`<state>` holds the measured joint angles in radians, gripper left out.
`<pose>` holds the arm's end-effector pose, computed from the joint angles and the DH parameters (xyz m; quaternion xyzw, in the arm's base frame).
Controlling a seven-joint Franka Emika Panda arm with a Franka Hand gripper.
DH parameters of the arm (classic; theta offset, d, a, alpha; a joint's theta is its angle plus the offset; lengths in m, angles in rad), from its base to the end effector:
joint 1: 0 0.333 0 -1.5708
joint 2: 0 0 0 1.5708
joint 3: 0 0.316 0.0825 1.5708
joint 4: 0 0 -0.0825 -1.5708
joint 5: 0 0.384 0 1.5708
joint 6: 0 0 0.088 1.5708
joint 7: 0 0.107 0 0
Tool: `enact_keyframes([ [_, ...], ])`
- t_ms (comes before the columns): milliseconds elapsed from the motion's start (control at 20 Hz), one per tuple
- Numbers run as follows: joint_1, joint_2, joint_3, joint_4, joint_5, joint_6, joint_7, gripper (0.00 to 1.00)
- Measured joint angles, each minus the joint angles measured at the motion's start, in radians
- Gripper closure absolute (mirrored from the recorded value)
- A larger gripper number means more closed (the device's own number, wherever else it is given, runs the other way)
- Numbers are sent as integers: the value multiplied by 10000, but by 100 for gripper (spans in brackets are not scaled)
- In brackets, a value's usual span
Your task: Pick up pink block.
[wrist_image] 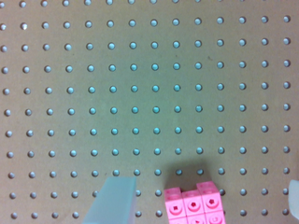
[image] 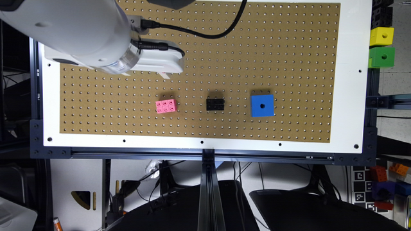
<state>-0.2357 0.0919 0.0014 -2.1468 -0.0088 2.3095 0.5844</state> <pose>0.5438 -0.1300 0.3665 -0.9179 0.3952 -0.0354 0.0029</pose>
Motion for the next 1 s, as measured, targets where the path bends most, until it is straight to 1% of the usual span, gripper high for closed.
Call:
enact_keyframes([
  [100, 6, 185, 28, 238, 0, 0, 0, 0],
  [300, 19, 831, 52, 954, 0, -17, 0, 0],
  [400, 19, 1031, 53, 1151, 0, -29, 0, 0],
  [550, 19, 1070, 53, 1194, 0, -49, 0, 0],
  [650, 19, 1299, 53, 1181, 0, 22, 0, 0],
  [800, 19, 1887, 53, 1213, 0, 432, 0, 0],
  [1000, 19, 1963, 54, 1227, 0, 465, 0, 0],
])
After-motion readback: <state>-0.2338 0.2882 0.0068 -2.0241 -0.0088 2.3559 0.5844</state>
